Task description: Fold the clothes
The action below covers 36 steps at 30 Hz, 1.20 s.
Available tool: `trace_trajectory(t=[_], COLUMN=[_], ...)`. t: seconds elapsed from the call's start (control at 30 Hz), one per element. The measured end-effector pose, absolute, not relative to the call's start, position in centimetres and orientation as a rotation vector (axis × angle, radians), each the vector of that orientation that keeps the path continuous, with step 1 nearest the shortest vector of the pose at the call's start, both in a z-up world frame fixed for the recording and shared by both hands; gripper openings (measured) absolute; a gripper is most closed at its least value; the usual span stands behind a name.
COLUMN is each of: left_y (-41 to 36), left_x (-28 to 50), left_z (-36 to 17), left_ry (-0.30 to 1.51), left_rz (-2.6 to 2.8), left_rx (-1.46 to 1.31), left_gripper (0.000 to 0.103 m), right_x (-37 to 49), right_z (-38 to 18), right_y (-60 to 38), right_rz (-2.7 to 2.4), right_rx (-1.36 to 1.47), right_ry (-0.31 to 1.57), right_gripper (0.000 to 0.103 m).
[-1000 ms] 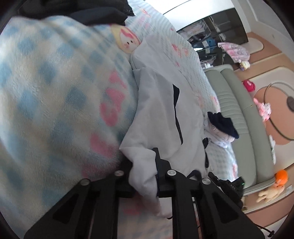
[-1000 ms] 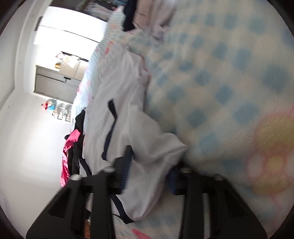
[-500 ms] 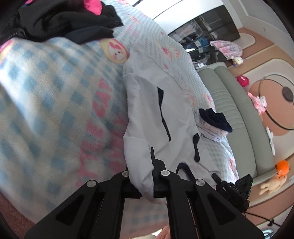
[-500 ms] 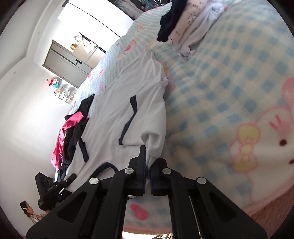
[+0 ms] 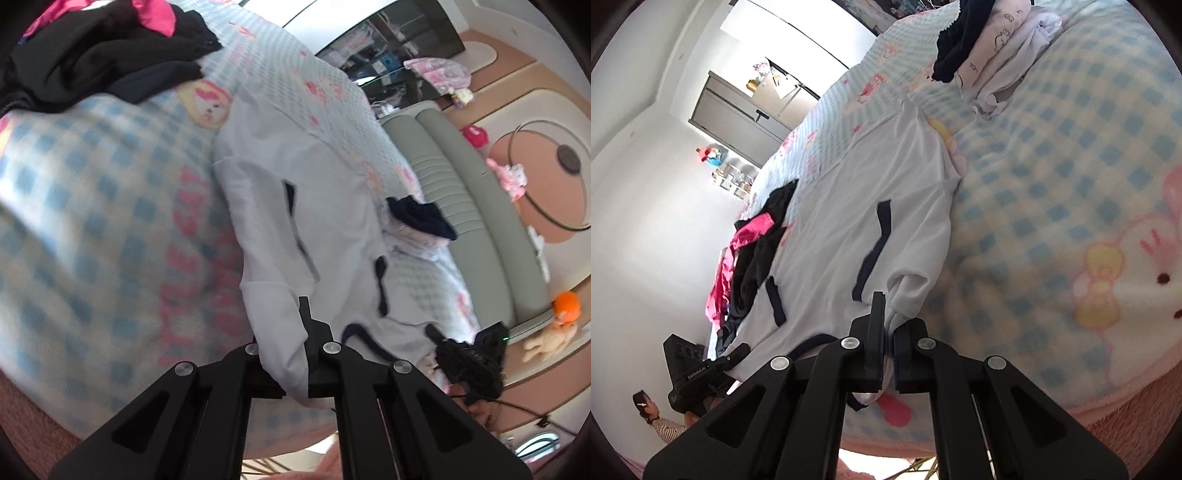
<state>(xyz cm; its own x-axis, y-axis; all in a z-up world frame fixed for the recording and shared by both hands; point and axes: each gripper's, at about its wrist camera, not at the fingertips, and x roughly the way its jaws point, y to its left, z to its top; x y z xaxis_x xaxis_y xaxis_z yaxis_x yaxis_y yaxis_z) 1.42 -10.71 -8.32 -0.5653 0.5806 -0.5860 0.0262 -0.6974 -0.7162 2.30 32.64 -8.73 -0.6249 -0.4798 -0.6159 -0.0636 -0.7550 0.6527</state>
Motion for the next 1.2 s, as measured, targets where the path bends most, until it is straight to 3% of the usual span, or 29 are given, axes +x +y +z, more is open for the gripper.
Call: trace_trajectory(t=[0.3,0.7,0.73,0.8,0.83,0.87,0.97,1.03,1.17,1.2], left_y=[-10.6,-10.7,-10.8,-11.2,-11.7,-12.3,-13.8,-14.4,-15.0,-14.9], left_x=[-3.8,-15.5,-16.4,-17.8,-18.2,-18.3,-18.3,-17.9,-16.0,-15.3], left_z=[-6.7,-8.1,-8.7,-10.0,-10.7,-11.4,-12.5,-12.3,-10.6,-10.1], left_ry=[-0.940,-1.079,-1.103,-1.200,-1.293,-1.408,-1.553,-1.528,-1.377,-1.326], left_rz=[2.233,2.128,2.109,2.046,1.991,1.919,1.832,1.897,2.077,2.126], left_rx=[-1.318,-1.407,-1.413,-1.381,-1.334,-1.267,-1.171,-1.173,-1.178,-1.177], left_gripper=[0.004,0.006,0.010,0.036,0.060,0.071,0.074,0.074,0.074,0.074], right_x=[-1.6,-9.3,-10.0,-11.2,-11.7,-12.0,-12.6,-12.9,-12.9,-12.8], right_z=[-7.1,-8.2,-8.7,-9.5,-9.9,-10.1,-10.6,-10.6,-9.4,-8.9], right_y=[33.1,33.8,33.8,33.8,33.9,33.9,34.5,35.0,36.6,36.9], right_rz=[-2.444,-2.468,-2.477,-2.499,-2.510,-2.517,-2.517,-2.505,-2.481,-2.482], right_rx=[1.176,1.236,1.268,1.319,1.324,1.315,1.290,1.263,1.184,1.160], right_ry=[-0.943,-1.007,-1.008,-1.002,-1.007,-1.021,-1.090,-1.150,-1.268,-1.272], right_gripper=[0.003,0.003,0.003,0.005,0.006,0.007,0.020,0.025,0.062,0.063])
